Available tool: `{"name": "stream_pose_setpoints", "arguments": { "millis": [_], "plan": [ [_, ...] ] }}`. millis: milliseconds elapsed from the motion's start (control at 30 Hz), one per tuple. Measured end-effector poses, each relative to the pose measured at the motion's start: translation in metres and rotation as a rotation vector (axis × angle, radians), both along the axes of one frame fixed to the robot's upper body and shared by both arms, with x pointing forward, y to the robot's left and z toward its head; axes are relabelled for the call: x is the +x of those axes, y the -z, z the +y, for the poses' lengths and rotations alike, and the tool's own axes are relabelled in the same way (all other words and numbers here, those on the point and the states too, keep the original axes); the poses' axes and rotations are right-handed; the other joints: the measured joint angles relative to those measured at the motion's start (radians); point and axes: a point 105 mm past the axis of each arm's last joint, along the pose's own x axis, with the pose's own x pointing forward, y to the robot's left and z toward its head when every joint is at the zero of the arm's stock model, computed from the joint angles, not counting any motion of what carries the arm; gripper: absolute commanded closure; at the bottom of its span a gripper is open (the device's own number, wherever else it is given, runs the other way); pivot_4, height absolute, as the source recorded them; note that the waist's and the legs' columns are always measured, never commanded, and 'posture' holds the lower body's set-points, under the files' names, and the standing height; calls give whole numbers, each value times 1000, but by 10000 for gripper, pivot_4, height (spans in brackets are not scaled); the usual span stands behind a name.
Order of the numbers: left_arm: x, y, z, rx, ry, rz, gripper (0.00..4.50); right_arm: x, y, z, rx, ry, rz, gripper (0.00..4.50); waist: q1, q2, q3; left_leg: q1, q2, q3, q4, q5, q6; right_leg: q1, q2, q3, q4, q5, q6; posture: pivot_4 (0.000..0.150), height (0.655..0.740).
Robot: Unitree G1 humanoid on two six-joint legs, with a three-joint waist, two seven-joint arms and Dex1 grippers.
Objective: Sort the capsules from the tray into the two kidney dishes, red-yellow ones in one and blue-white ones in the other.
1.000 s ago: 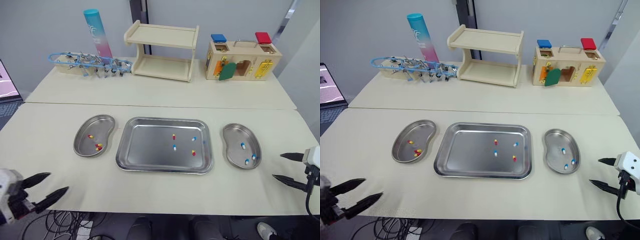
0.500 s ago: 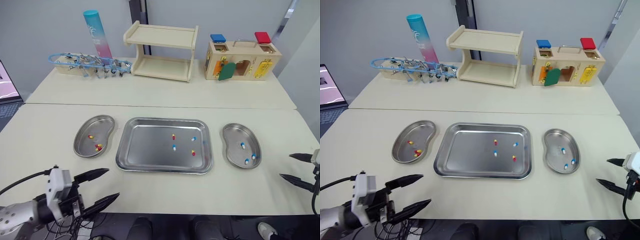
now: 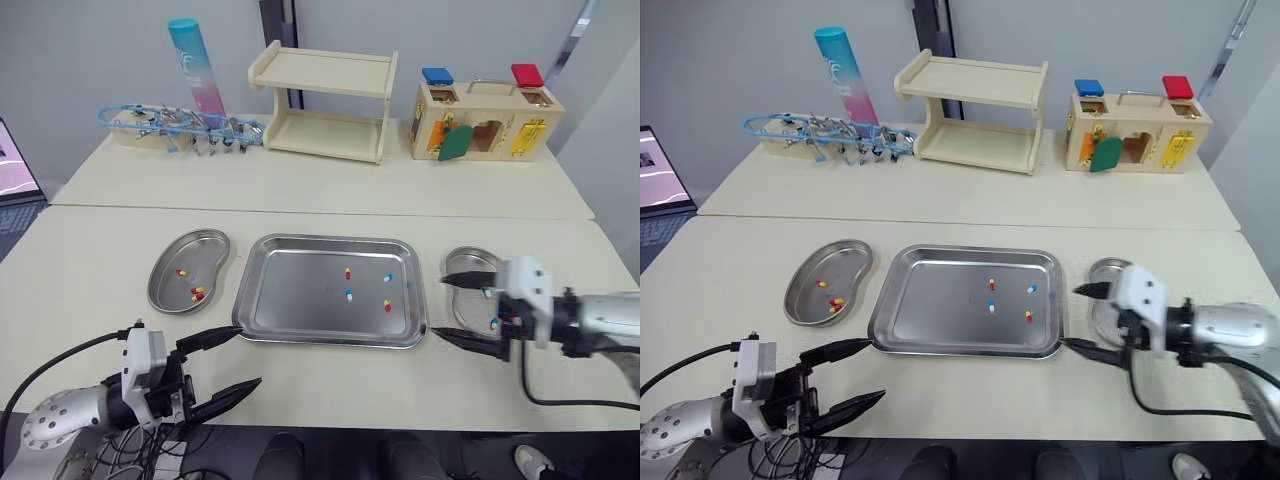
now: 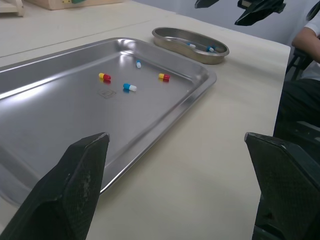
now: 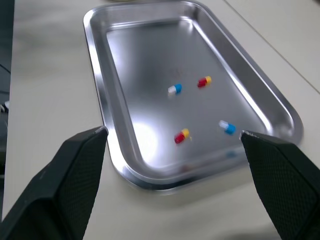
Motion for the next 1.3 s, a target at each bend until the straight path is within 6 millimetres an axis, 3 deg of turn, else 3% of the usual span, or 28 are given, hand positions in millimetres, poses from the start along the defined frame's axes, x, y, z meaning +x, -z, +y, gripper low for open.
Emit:
{"name": "stream_pose_setpoints", "arguments": {
  "millis": [100, 467, 767, 1000, 1100, 1300],
  "plan": [
    [1, 0, -1, -1, -5, -8, 0, 5, 16, 27, -14, -23, 14, 16373, 2, 0, 0, -1, 0, 0, 0, 0, 0, -1, 0, 0, 0, 0, 0, 1500, 7400],
    [0, -2, -3, 2, 8, -36, 0, 46, 42, 84, -60, 194, 35, 16373, -1, 0, 0, 0, 0, -1, -1, 0, 0, -2, 0, 0, 1, 0, 0, 1500, 7400],
    [2, 0, -6, 2, 22, -45, 0, 57, 65, 100, -100, 281, 103, 16373, -2, 0, 0, -1, 0, -1, -1, 0, 0, -3, 0, -1, 2, 0, 0, 1500, 7400],
    [2, 1, -7, 9, 23, -52, 0, 67, 65, 99, -106, 311, 101, 16373, -3, 0, 0, -1, 0, -1, -1, 0, 0, -3, 0, -1, 2, 0, 0, 1500, 7400],
    [2, 2, -7, 18, 22, -51, 0, 68, 65, 99, -111, 308, 90, 22646, -3, 0, 0, 0, 0, -1, -1, 0, 0, -3, 0, -1, 2, 0, 0, 1500, 7400],
    [2, 6, -6, 19, 19, -36, 0, 67, 66, 100, -150, 275, 45, 40208, -4, 0, 0, 0, 0, -1, -1, 0, 0, -3, 0, -1, 2, 0, 0, 1500, 7400]
  ]
}}
